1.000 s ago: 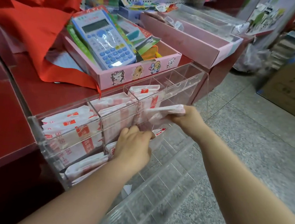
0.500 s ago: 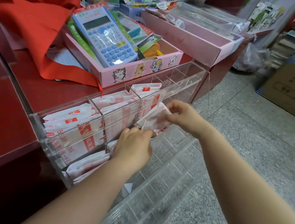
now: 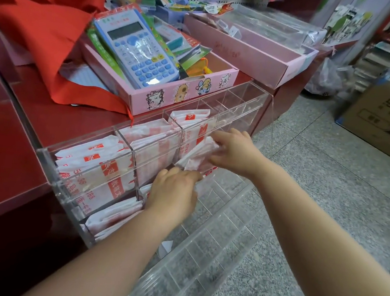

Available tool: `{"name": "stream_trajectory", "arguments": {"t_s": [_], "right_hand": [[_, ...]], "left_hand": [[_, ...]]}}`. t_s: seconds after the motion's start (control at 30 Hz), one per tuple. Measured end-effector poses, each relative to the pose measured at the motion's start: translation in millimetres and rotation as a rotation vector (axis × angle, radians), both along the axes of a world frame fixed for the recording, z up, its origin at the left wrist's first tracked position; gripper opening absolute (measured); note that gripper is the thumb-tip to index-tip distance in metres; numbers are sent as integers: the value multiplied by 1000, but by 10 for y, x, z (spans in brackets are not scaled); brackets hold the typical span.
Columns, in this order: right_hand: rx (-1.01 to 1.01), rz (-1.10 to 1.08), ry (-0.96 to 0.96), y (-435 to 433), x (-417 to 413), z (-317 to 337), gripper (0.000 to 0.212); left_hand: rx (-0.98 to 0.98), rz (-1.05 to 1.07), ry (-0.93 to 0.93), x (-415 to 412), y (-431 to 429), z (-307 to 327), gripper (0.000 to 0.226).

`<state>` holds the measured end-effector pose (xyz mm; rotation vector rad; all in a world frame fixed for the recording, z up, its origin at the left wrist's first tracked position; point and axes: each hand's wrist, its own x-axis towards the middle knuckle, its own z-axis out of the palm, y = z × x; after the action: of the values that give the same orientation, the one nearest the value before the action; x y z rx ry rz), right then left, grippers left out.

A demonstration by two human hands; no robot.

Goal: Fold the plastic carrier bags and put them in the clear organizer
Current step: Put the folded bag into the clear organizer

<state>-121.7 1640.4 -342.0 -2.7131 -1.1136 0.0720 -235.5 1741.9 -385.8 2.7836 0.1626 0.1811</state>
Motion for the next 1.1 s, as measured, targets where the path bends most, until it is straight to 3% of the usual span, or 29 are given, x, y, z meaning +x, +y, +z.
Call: {"name": "stream_trajectory", "arguments": {"t_s": [0.07,0.17,0.3,0.4,0.5,0.6,0.8,0.87,0.97,1.1], "right_hand": [[-66,-22,51,33,-24,-19,39],[-46,-41,5,53,-12,-42,48],[51,216,-432,108,6,18,39],[-62,287,-494,210,-30,57,38],[-246,204,-385,215,-42,-29,21],[-201,122,-286,161,-86,-98,12],[-294,42,-125,167,-80,-120,19],[-259,31,-50,163,-72,-125,21],[-52,-58,110,62,-15,-73,21],[106,-115,109,-51,8,-38,20]], "left_hand": [[-7,6,3,0,0,8,40],[-8,1,2,-7,-4,7,40],[-12,-12,-9,-2,9,-15,40],[-11,-10,-2,-4,8,-17,40],[-3,-1,-1,2,6,2,39],[10,1,9,0,0,25,36],[-6,-3,13,-16,-4,48,34],[-6,-5,7,-13,5,47,35],[-13,-12,22,-8,6,49,36],[-16,-1,-8,-1,19,15,33]]}}
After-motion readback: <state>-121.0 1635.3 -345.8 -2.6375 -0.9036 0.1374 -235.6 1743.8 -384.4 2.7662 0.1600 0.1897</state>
